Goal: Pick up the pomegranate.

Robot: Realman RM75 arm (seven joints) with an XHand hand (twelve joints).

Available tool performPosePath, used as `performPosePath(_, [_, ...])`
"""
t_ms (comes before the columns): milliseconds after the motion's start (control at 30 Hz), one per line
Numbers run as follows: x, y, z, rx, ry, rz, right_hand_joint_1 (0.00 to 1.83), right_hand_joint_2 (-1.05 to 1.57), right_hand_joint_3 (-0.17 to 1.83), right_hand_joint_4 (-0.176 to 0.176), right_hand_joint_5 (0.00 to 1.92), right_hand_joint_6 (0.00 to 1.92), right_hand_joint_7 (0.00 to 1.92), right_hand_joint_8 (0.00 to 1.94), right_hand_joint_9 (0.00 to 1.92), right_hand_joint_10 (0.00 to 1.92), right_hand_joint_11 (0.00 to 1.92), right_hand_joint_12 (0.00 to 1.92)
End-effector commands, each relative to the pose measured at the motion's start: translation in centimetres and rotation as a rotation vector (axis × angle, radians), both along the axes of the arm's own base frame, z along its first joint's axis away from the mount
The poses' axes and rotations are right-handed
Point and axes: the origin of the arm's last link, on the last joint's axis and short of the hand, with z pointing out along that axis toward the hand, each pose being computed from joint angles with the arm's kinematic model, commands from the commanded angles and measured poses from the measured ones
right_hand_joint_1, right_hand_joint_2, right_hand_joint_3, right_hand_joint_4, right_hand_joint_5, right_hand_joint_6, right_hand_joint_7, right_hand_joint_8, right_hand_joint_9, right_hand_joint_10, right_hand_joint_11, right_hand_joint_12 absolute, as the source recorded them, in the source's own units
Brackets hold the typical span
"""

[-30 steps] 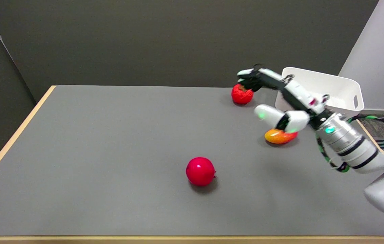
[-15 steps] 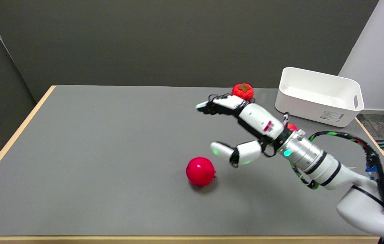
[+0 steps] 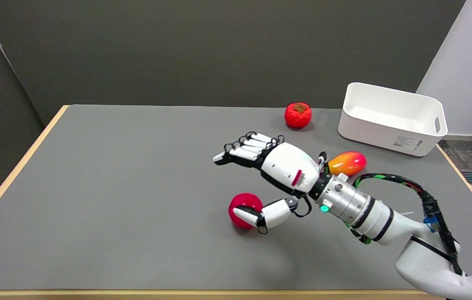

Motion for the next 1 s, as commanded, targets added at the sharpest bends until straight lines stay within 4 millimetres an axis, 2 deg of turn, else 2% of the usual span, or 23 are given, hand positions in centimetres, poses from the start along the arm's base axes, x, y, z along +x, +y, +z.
performPosePath(33, [-0.9,-0.7,-2.4,0.026,0.175,0.018,0.54,0.60,0.90,0.062,0.30,0.57,0.43,0.49,0.29,0.89,0.16,1.35])
performPosePath(533, [-3.9,-0.5,-1.7,-0.001,0.277,-0.094,0.50,0.58,0.94,0.066,0.29,0.58,0.41,0.50,0.29,0.85,0.17,1.33])
performPosePath(1000, [-4.2,-1.2,-0.9,-0.026,0.292,-0.100,0.49,0.58,0.94,0.065,0.28,0.57,0.40,0.50,0.29,0.85,0.17,1.33])
